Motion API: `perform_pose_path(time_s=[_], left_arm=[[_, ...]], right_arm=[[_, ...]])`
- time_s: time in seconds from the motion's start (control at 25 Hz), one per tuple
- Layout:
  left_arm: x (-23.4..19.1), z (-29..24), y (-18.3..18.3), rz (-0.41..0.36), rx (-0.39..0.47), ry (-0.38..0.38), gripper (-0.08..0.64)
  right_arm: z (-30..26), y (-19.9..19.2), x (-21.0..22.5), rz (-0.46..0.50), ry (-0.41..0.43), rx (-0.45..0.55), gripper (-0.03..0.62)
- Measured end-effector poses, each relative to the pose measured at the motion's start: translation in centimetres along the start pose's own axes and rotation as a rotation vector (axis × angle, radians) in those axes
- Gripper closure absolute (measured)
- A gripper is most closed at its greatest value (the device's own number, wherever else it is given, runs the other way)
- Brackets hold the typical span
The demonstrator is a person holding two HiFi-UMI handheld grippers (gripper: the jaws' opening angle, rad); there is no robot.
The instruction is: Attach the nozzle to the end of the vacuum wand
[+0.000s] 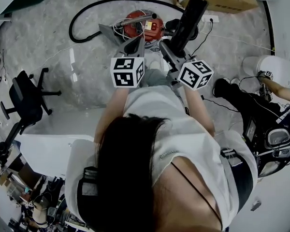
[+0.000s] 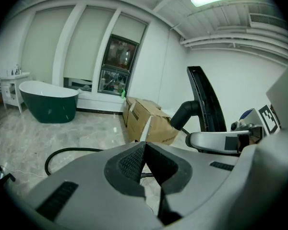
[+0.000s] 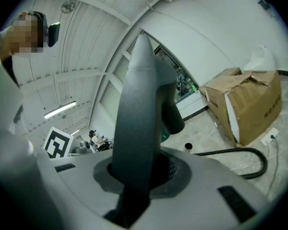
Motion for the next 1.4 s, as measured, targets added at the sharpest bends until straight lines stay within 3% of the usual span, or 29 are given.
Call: perform_pose_path(time_s=[0.88,1.4], left_arm=[[-0.3,-4.0,1.0,0.064,-0.003,0.098,0.558],[0.1,-5.0,1.2,0.028,-0.013,0.112,0.558]], right_arm=[[-2.2,2.9,3.0,0.057,0.047,-0.100,0.509],[-0.9,3.2,3.9,0.047,0.018,-0.095,0.509]])
Point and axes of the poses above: the fingertips, and each gripper's own axes: z backward along the fingers, x to its right, y out of its top, the point moved 7 cm from there along z, backward along the fingers, and after that the axes turned 9 degrees about -z, right-handed, at the moved point
